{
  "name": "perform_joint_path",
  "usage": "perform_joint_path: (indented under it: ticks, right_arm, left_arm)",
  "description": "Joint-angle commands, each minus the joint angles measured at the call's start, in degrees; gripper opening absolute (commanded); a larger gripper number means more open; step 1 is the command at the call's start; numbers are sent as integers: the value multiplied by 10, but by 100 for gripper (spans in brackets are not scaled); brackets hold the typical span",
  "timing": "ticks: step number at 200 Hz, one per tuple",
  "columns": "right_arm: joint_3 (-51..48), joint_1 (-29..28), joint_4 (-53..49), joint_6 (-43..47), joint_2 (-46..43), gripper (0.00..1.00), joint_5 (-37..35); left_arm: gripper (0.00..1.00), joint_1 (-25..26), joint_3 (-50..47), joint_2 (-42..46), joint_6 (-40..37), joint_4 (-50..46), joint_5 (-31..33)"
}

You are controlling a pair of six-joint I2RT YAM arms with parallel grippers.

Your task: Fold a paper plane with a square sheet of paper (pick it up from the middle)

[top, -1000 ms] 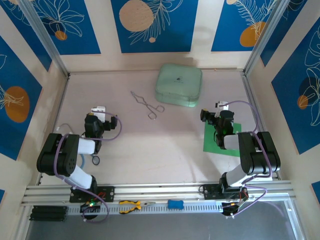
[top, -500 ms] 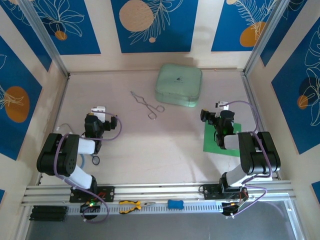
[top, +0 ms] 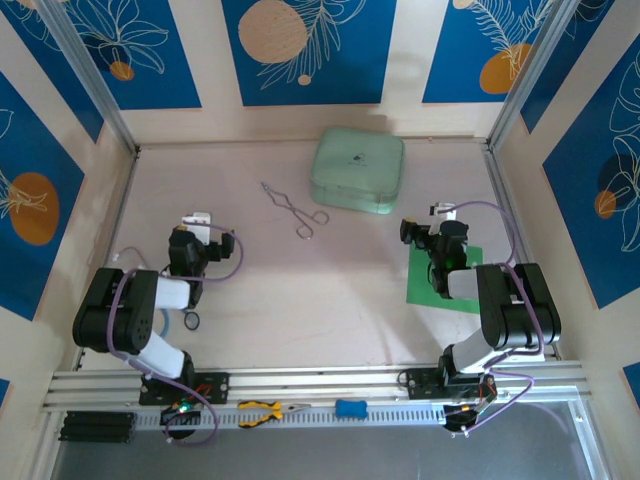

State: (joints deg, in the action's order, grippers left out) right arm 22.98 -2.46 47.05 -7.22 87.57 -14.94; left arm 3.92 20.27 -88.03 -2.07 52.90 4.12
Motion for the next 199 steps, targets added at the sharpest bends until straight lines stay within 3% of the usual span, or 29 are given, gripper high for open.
perform_joint_path:
  ticks: [1, 21, 32, 51, 67, 86, 100, 127, 153, 199]
  right_arm:
    - [2, -5, -5, 6, -19, 97, -15]
    - [30, -11, -78, 13, -43, 97, -29]
    - [74, -18, -188, 4, -69, 97, -45]
    - [115, -21, -289, -18, -94, 97, -92]
    - [155, -20, -410, -71, -124, 99, -130]
    - [201, -6, -564, -171, -158, 99, -125]
    - [221, 18, -649, -242, -180, 99, -82]
    - [207, 46, -720, -290, -217, 99, -28]
    - [205, 62, -767, -302, -218, 99, -8]
    - [210, 66, -780, -318, -184, 99, 53]
  left_arm:
    - [100, 4, -6, 52, -1, -17, 18]
    - [100, 3, 36, 113, 28, -161, 48]
    - [100, 3, 46, 138, 38, -198, 50]
    - [100, 4, 58, 183, 92, -251, 69]
    - [100, 3, 91, 216, 148, -350, 87]
    - [100, 2, 128, 246, 259, -477, 103]
    - [100, -1, 130, 269, 303, -513, 55]
    - [100, -2, 93, 286, 376, -455, -111]
    - [100, 17, 101, 266, 428, -474, -179]
    - [100, 147, 130, 260, 392, -563, -86]
